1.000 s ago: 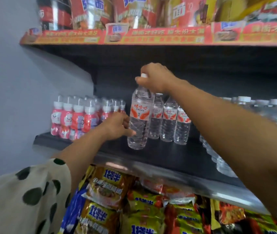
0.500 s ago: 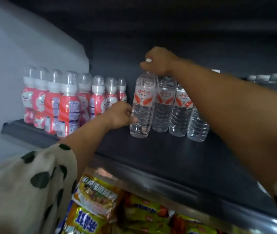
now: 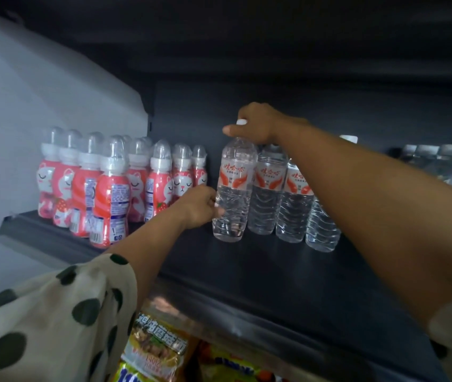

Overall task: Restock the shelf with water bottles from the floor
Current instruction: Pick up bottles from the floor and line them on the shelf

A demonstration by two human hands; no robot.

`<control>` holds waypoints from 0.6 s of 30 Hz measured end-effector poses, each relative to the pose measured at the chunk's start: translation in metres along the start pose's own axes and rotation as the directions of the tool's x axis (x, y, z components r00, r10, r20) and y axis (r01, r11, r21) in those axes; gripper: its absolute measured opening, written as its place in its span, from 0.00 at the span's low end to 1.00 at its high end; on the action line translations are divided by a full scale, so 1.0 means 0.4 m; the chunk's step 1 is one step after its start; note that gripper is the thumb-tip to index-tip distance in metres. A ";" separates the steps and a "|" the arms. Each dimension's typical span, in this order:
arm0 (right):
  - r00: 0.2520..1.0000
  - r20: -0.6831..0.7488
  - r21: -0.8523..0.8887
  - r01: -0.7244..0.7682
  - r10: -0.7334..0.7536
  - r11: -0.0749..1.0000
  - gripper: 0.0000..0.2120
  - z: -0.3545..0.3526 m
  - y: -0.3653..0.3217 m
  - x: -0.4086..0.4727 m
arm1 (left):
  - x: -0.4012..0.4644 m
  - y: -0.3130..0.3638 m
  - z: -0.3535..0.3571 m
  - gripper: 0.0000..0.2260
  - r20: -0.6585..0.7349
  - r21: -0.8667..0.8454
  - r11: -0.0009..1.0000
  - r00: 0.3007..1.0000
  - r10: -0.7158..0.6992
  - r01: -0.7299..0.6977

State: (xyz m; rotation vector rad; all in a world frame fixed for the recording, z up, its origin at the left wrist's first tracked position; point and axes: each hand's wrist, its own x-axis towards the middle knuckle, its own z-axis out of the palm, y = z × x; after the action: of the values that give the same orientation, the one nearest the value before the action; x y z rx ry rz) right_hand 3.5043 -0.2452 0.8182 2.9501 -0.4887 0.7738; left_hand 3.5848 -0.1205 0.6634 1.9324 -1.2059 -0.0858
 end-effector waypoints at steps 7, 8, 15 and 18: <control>0.997 -0.069 0.042 0.037 -0.034 0.998 0.17 0.032 -0.001 0.016 | 0.012 -0.002 0.008 0.05 -0.108 0.143 0.990 0.994 0.036 -0.020; 0.997 -0.070 0.042 0.035 -0.032 0.999 0.19 0.033 -0.001 0.016 | 0.013 -0.004 0.009 0.04 -0.119 0.153 0.988 0.992 0.039 -0.021; 0.998 -0.067 0.004 -0.019 0.019 1.000 0.22 0.026 0.006 0.012 | 0.015 0.011 0.018 0.10 -0.145 0.216 0.976 0.989 0.025 0.007; 0.997 -0.071 0.027 -0.033 0.035 0.999 0.22 0.030 0.006 0.009 | 0.017 0.021 0.023 0.10 -0.162 0.234 0.972 0.987 0.012 0.027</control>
State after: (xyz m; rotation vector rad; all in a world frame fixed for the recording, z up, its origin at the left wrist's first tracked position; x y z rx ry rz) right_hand 3.5122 -0.2503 0.8094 2.9326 -0.5288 0.8918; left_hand 3.5784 -0.1331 0.6654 2.1034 -1.1412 0.2174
